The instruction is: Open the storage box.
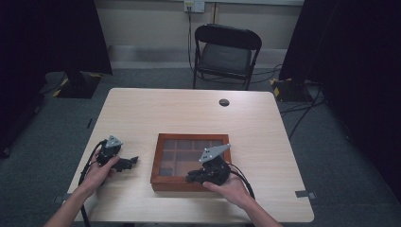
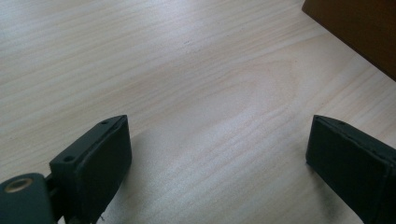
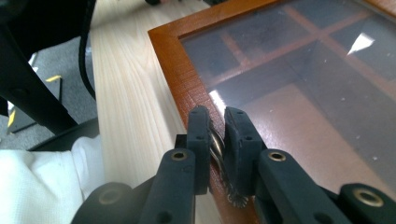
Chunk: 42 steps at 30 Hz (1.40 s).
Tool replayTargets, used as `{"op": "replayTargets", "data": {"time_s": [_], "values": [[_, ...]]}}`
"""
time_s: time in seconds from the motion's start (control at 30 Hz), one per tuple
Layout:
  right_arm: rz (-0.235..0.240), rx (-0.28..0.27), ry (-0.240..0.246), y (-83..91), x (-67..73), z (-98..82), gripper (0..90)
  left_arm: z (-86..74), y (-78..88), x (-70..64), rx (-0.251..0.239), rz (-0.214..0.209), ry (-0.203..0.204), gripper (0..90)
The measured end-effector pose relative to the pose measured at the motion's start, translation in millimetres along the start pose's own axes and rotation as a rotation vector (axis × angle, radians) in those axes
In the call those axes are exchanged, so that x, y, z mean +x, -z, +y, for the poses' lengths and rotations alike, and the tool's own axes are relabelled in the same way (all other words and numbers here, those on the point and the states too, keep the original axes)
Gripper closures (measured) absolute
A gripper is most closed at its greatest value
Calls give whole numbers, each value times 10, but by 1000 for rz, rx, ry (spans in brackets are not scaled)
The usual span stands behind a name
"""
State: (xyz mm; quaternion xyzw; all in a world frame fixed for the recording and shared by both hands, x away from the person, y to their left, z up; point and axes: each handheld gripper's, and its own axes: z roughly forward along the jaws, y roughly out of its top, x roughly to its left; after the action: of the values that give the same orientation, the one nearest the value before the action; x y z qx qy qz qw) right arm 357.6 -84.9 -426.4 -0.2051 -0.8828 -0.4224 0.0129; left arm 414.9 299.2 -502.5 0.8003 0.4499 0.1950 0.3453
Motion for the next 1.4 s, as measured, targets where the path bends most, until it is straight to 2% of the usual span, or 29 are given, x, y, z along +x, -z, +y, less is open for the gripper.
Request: {"op": "replayTargets", "data": {"time_s": [0.53, 0.97, 1.4], "values": [[11, -25, -14, 130, -18, 143, 809, 1, -1, 1, 0, -4, 2, 62], [21, -5, -19, 152, -35, 201, 810, 1, -1, 2, 0, -4, 1, 61], [23, -32, -27, 263, -57, 334, 810, 1, -2, 3, 1, -4, 0, 61]]}}
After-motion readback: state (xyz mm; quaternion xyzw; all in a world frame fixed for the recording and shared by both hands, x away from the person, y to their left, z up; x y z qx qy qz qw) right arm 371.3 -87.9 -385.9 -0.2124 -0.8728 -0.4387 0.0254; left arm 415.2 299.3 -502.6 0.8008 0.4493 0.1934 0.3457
